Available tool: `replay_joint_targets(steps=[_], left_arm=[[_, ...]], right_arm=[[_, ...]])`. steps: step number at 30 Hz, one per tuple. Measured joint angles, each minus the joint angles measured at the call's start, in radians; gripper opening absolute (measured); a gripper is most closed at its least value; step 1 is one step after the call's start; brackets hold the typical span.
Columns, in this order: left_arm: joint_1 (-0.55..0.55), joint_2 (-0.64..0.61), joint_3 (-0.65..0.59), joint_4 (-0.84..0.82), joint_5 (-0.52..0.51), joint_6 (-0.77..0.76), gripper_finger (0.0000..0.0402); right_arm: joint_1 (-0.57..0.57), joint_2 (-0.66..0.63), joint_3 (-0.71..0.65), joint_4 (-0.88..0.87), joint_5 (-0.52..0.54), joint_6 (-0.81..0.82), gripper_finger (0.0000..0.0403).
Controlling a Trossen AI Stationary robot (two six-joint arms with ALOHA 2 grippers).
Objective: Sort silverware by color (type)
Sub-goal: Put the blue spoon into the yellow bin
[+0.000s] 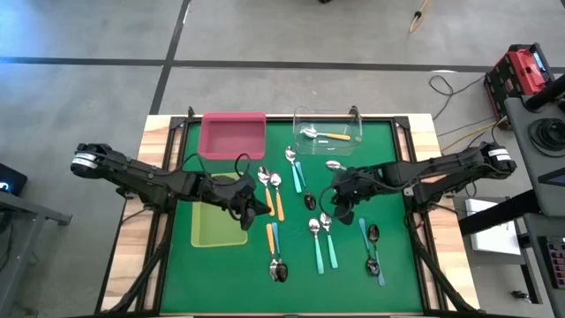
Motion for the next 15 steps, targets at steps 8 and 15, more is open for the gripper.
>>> replay_joint_targets(steps=[8,15], left_arm=[[-0.001,0.0,0.0,0.115,0.036,0.191,0.0],[0.0,0.0,0.0,0.148,0.053,0.306,0.0]], right_arm=[[0.123,0.0,0.0,-0.065,0.004,0.073,0.0043],[0.167,0.0,0.0,-0.064,0.008,0.074,0.0043]])
